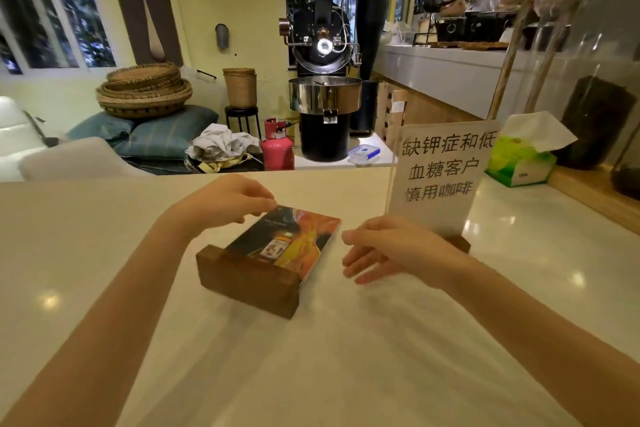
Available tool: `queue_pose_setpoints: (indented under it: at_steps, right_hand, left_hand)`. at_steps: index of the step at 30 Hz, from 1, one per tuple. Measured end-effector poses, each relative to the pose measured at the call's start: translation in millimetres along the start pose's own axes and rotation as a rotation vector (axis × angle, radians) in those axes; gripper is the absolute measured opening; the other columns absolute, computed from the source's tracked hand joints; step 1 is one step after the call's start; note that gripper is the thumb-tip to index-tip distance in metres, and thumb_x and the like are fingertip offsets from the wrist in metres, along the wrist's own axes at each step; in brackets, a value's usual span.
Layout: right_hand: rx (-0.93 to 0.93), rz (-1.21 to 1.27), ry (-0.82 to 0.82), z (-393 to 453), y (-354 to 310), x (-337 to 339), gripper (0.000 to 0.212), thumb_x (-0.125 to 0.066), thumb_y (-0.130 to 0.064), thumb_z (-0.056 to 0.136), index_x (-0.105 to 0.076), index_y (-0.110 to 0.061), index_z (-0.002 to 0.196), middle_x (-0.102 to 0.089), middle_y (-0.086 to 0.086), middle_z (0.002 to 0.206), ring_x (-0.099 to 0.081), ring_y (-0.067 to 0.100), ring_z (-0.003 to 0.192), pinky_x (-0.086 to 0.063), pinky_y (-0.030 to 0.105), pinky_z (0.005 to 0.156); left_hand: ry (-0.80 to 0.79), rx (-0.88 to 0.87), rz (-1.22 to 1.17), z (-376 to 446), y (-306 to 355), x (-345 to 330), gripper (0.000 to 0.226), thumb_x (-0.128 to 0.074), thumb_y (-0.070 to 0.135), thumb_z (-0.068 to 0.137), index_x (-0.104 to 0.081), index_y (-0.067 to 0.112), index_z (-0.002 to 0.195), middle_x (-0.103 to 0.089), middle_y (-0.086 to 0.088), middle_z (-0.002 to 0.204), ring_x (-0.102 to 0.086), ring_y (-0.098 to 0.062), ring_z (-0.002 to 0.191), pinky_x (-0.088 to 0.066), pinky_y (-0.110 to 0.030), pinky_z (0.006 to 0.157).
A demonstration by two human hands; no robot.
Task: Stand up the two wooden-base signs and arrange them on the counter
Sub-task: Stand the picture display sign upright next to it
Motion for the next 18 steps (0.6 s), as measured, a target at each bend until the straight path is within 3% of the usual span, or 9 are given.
queue_pose_setpoints:
  at_steps: [3,6,12,14,18]
  right_hand:
    - [-0.172,0.212,-0.037,20.4,13.8,-27.5,0.026,-0.064,-0.019,0.082,-0.058,0.001,0.097,-0.07,0.02,0.083,-0.072,0.03,0.079,-0.059,0.04,0.076]
    - [-0.3,0.368,-0.071,33.9,23.2,-41.0,0.031,-0.065,-0.017,0.081,-0.058,0.005,0.102,-0.07,0.022,0.087,-0.072,0.029,0.073,-0.061,0.038,0.067]
    - [-0.272,0.456,-0.006,40.2,25.2,-55.9,0.023,-0.062,-0.003,0.08,-0.063,0.008,0.1,-0.068,0.02,0.086,-0.069,0.026,0.067,-0.059,0.031,0.054]
    - [-0.242,0.486,0.016,43.0,26.5,-61.2,0.018,-0.06,0.0,0.081,-0.063,0.008,0.098,-0.069,0.02,0.085,-0.069,0.025,0.065,-0.059,0.03,0.053]
    - [-0.199,0.54,0.072,46.2,29.8,-66.1,0.01,-0.057,0.004,0.082,-0.062,0.006,0.09,-0.07,0.017,0.082,-0.07,0.021,0.06,-0.06,0.029,0.053]
  left_hand:
    - [0.035,0.07,0.046,0.4,-30.9,1.7,0.029,-0.053,0.023,0.089,-0.058,0.012,0.116,-0.061,-0.01,0.12,-0.053,-0.021,0.104,-0.044,-0.036,0.09]
    - [0.046,0.143,-0.034,1.9,-53.4,1.5,0.029,-0.053,0.019,0.089,-0.057,0.009,0.116,-0.06,-0.012,0.118,-0.055,-0.023,0.103,-0.046,-0.036,0.086]
    - [-0.034,0.28,-0.187,6.5,-77.5,-4.9,0.024,-0.055,0.019,0.088,-0.062,0.009,0.109,-0.064,-0.007,0.094,-0.06,-0.017,0.081,-0.047,-0.024,0.066]
    - [-0.05,0.303,-0.26,8.0,-82.7,-6.9,0.023,-0.056,0.014,0.087,-0.064,0.006,0.107,-0.067,-0.009,0.091,-0.062,-0.021,0.081,-0.05,-0.026,0.07]
    - [-0.082,0.331,-0.336,8.9,-89.2,-7.9,0.024,-0.059,0.005,0.083,-0.065,0.004,0.106,-0.069,-0.017,0.105,-0.063,-0.026,0.089,-0.052,-0.036,0.085]
Point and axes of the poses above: each hand's wrist, its own z-axis towards the middle knuckle, its own x-axis out of the back of the hand, y = z × x, the point moved 3 cm from there along z, towards the middle knuckle
